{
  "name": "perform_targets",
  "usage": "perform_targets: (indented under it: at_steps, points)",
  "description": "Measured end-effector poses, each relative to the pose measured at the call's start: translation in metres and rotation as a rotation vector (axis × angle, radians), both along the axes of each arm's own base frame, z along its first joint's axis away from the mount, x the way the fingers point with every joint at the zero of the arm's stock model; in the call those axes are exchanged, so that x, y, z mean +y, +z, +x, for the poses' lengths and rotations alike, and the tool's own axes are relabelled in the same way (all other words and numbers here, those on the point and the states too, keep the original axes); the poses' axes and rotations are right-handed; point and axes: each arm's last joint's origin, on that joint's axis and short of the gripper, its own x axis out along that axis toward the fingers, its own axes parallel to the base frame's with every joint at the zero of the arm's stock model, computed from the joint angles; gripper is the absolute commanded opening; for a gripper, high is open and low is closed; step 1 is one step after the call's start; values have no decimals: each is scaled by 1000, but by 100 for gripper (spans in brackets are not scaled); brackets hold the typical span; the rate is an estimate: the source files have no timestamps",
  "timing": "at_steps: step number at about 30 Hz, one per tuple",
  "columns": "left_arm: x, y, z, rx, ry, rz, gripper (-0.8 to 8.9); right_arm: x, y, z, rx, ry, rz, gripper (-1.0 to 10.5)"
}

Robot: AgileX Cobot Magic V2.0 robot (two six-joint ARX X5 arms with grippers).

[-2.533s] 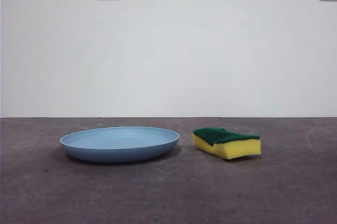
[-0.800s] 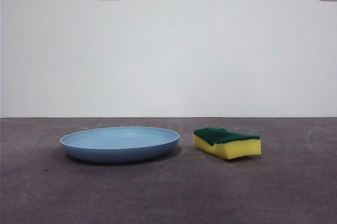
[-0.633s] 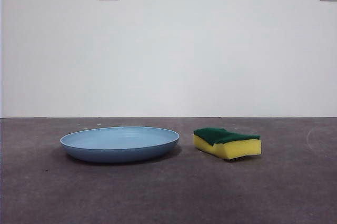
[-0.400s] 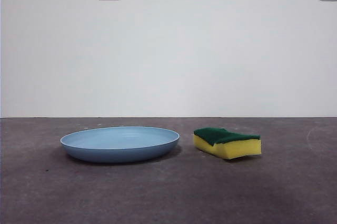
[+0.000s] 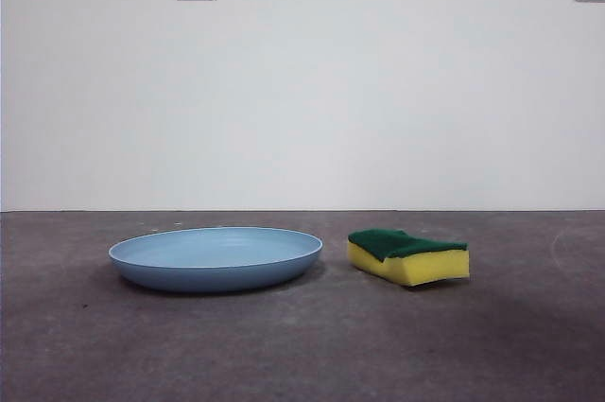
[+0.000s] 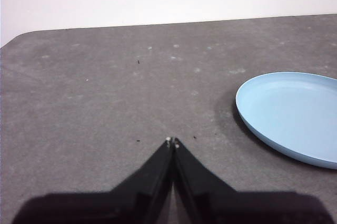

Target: Pick up the plate,pick up the cloth,clean the plate with the cloth

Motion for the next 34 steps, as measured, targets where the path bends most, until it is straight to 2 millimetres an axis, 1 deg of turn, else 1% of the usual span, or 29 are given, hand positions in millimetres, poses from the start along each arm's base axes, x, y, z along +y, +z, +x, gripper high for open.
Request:
perform_targets:
  at_steps: [3, 8, 11, 34]
  points:
    - [0, 0, 0, 0, 0, 0, -3, -1, -12, 2, 28, -62, 46, 1]
    - [0, 0, 0, 0, 0, 0, -3, 0, -20, 3, 50, -61, 72, 1]
    - [0, 0, 0, 0, 0, 0, -3, 0, -27, 4, 93, -63, 85, 1]
    - [0, 0, 0, 0, 0, 0, -3, 0, -27, 4, 93, -65, 94, 1]
